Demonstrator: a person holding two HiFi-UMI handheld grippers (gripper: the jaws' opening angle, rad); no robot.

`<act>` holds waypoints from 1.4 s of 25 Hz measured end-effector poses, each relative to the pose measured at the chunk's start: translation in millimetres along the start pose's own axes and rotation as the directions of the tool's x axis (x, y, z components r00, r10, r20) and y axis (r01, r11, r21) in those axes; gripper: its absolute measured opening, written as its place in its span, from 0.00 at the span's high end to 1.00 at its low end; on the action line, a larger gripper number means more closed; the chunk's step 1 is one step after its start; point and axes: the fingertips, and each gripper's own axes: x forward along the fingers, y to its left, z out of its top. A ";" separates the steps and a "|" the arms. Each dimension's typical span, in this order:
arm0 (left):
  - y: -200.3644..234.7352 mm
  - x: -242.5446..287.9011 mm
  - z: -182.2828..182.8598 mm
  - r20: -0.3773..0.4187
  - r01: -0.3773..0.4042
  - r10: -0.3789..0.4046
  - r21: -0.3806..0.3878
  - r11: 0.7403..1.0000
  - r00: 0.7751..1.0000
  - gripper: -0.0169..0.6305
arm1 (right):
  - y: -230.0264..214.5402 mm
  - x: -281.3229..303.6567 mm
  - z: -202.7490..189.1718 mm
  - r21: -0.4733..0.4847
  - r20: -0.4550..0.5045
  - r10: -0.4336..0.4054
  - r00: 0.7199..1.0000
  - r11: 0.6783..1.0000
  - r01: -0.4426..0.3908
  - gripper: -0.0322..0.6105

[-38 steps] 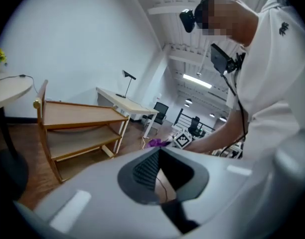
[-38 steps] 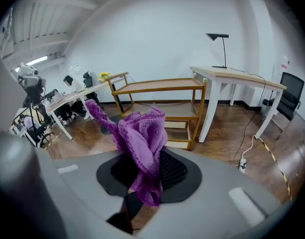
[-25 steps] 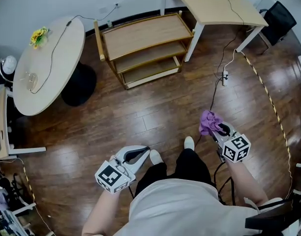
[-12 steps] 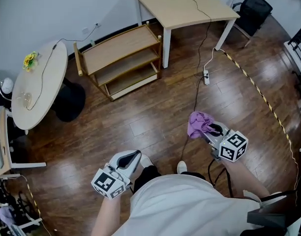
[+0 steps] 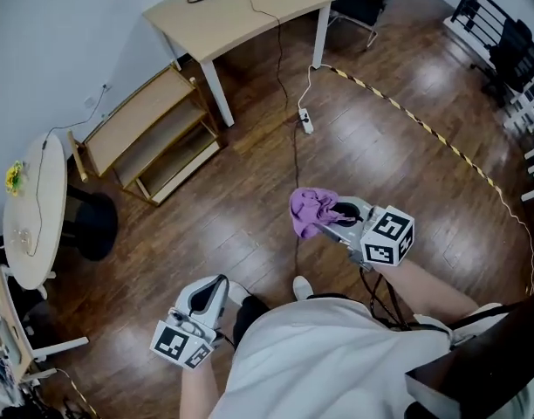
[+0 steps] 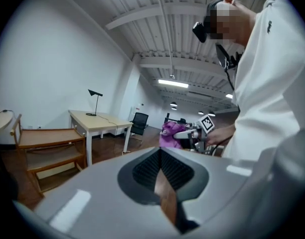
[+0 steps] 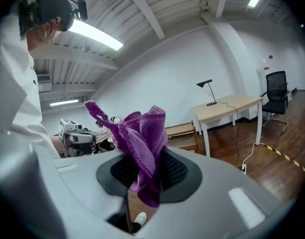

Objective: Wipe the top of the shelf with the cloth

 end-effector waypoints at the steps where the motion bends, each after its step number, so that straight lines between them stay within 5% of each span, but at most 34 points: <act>1: -6.5 2.2 2.1 0.001 0.004 -0.004 0.002 1.000 1.000 0.95 | 0.1 -6.2 2.2 -0.002 0.004 0.003 1.000 1.000 -0.003 0.80; 20: -79.6 33.1 -9.7 -0.016 0.093 -0.093 0.018 0.995 0.996 0.95 | 6.2 -70.6 -14.3 0.008 0.035 0.046 0.998 0.999 -0.046 0.80; 35: -95.2 17.2 -18.4 -0.038 0.095 -0.095 0.014 0.995 0.995 0.95 | 23.8 -81.0 -31.7 0.004 0.022 0.045 0.999 0.999 -0.045 0.80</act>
